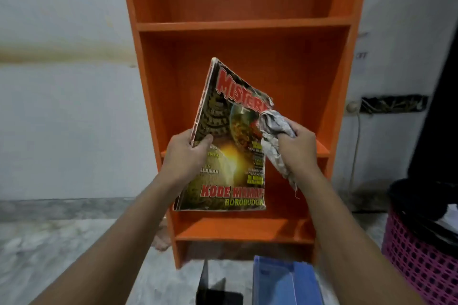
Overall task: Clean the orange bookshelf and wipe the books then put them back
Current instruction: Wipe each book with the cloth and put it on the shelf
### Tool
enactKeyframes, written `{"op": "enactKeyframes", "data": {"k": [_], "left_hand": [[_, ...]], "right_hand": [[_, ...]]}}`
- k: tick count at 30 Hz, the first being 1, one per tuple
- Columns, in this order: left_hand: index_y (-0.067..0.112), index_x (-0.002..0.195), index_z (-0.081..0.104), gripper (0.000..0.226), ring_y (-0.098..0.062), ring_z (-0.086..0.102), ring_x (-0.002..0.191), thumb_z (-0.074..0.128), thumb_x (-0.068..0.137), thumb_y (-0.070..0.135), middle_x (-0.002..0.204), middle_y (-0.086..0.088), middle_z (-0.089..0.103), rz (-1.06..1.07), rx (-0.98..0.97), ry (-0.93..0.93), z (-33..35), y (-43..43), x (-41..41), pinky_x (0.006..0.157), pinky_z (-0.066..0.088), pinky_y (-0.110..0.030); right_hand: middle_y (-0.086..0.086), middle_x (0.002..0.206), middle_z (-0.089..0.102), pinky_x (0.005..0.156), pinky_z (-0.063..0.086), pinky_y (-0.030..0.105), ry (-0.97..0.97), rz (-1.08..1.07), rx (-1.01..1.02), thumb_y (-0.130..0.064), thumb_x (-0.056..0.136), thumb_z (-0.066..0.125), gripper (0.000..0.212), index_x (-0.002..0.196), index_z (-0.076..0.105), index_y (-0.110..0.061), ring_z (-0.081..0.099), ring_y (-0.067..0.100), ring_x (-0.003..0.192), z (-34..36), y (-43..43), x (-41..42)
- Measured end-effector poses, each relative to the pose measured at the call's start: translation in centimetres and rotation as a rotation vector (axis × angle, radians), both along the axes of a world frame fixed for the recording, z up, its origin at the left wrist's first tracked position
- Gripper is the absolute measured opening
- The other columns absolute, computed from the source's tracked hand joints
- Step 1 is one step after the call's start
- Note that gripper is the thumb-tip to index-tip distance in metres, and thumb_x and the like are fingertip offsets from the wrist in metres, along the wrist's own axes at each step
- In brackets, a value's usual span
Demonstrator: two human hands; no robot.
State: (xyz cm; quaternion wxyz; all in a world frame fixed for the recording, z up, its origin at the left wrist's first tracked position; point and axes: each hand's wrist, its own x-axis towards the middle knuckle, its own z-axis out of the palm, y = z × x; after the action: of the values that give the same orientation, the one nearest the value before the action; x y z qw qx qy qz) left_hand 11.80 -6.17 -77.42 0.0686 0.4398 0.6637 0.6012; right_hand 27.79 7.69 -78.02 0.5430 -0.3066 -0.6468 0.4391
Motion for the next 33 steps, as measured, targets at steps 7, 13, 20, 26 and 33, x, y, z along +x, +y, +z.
{"op": "enactKeyframes", "data": {"k": [7,13,20,26,33], "left_hand": [[0.007,0.087,0.060,0.021,-0.016,0.047,0.055,0.050,0.101,0.019,0.071,-0.010,0.055,0.346,0.245,0.049,2.0,3.7,-3.0,0.041,0.037,-0.020],[0.010,0.090,0.060,0.017,-0.010,0.050,0.056,0.050,0.101,0.019,0.070,0.001,0.054,0.493,0.350,-0.009,2.5,8.9,-6.9,0.045,0.039,-0.014],[0.011,0.113,0.063,0.022,-0.016,0.058,0.069,0.048,0.103,0.023,0.077,0.005,0.058,0.571,0.396,-0.010,0.5,14.5,-13.3,0.054,0.045,-0.019],[0.016,0.127,0.061,0.031,-0.021,0.060,0.069,0.045,0.103,0.026,0.086,-0.003,0.064,0.629,0.380,-0.062,-0.4,16.9,-16.8,0.061,0.048,-0.027],[0.015,0.119,0.062,0.027,-0.028,0.066,0.078,0.046,0.102,0.029,0.087,-0.003,0.063,0.718,0.272,-0.146,0.3,17.5,-17.0,0.071,0.055,-0.034]], "right_hand": [[-0.011,0.089,0.073,0.068,0.058,0.023,-0.164,0.116,0.147,0.006,0.084,0.046,0.049,0.109,0.072,-0.028,0.071,0.005,0.079,4.8,2.7,-2.2],[0.000,0.092,0.073,0.049,0.050,0.017,-0.295,0.139,0.175,0.007,0.085,0.046,0.051,0.122,0.067,-0.021,0.070,0.007,0.062,6.4,6.4,-4.9],[0.003,0.086,0.073,0.042,0.042,0.012,-0.309,0.213,0.144,0.008,0.087,0.045,0.050,0.122,0.067,-0.020,0.061,-0.001,0.046,6.7,9.3,-8.7],[0.000,0.069,0.073,0.045,0.046,0.025,-0.320,0.224,0.136,0.006,0.087,0.047,0.047,0.105,0.071,-0.030,0.060,0.014,0.047,5.9,10.5,-10.8],[-0.001,0.069,0.073,0.046,0.049,0.025,-0.345,0.248,0.120,0.006,0.087,0.045,0.047,0.094,0.068,-0.034,0.064,0.013,0.049,4.5,11.5,-11.0]]}}
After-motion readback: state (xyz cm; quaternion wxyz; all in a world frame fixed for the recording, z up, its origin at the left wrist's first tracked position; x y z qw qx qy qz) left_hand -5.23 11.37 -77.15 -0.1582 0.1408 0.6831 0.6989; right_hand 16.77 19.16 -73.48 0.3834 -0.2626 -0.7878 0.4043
